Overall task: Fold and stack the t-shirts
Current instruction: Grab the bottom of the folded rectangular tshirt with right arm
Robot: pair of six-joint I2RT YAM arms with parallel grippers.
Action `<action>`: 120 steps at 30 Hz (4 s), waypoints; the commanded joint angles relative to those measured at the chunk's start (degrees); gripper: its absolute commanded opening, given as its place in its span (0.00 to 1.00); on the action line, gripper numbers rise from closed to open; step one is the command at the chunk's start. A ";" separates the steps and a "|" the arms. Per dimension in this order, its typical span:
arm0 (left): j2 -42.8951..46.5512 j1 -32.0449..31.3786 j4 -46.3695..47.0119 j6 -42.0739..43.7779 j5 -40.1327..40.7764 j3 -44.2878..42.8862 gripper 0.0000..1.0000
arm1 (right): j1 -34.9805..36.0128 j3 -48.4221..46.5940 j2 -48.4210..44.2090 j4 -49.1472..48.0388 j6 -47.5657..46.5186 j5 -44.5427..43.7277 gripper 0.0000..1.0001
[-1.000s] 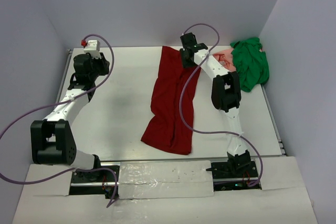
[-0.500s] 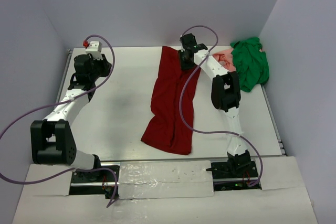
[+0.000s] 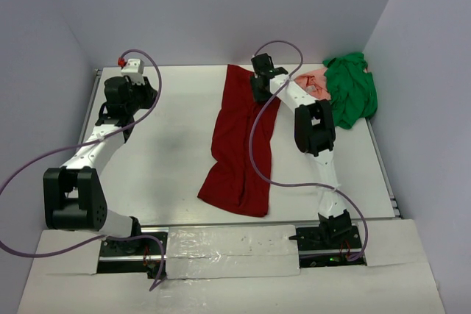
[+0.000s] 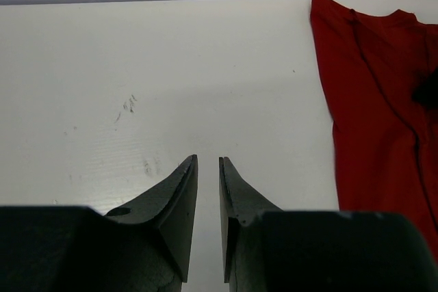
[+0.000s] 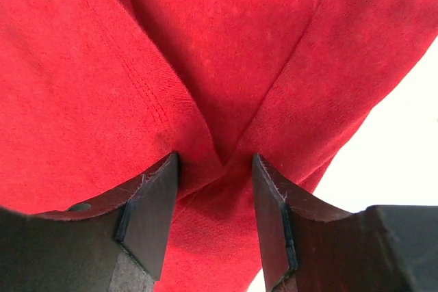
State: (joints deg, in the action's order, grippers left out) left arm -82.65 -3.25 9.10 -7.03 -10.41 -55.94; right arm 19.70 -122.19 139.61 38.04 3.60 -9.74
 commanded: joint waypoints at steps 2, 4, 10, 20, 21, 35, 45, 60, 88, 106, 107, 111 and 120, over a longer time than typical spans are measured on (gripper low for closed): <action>-0.23 0.43 0.57 0.44 -1.45 -1.45 0.27 | 0.60 1.26 -4.88 -3.85 -1.40 -1.78 0.53; -0.23 0.43 0.21 0.35 -1.45 -1.71 0.27 | 0.69 0.29 -3.92 -3.24 -0.96 -0.38 0.50; -0.67 0.43 0.30 0.52 -2.33 -1.71 0.27 | 0.86 -2.35 -1.54 -1.57 -0.61 1.39 0.11; -0.84 0.26 0.92 0.43 -3.82 -0.83 0.27 | 3.32 -2.35 -1.71 -1.04 -2.89 -1.42 0.18; -0.76 0.26 0.92 0.44 -3.91 -0.83 0.27 | 3.50 -2.44 -1.80 -0.87 -4.55 -1.51 0.23; 0.04 0.26 0.39 0.96 -4.70 -0.48 0.27 | 5.96 -0.86 -2.94 -4.46 -9.04 -10.38 0.54; -0.14 0.26 0.30 1.14 -4.79 -0.31 0.27 | 6.31 -1.91 -2.33 -5.87 -10.10 -11.19 0.52; -0.40 0.26 -0.14 1.40 -4.97 -0.31 0.25 | 5.70 -0.86 -1.54 -6.49 -10.10 -9.86 0.00; 0.03 -0.27 0.83 1.05 -7.16 1.19 0.25 | 18.08 -5.78 -0.66 -7.81 -11.51 -6.79 0.00; 0.47 -0.71 -0.05 1.40 -7.95 0.84 0.29 | 21.87 0.36 -6.08 -3.51 -10.45 3.32 0.72; 0.65 -0.71 -0.14 1.58 -7.78 0.75 0.29 | 21.87 2.90 -7.32 -2.80 -10.62 3.93 0.72; 1.88 -0.71 -1.28 2.19 -7.08 0.40 0.29 | 21.96 10.12 -13.48 1.32 -11.50 7.80 0.70; 5.39 0.52 -3.30 3.16 -5.93 0.48 0.32 | 23.89 33.15 -27.01 -1.56 -12.83 8.07 0.67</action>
State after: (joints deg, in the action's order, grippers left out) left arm -80.09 -3.49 6.13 -4.75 -16.75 -54.65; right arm 42.41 -93.23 116.57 38.09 -8.75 -2.24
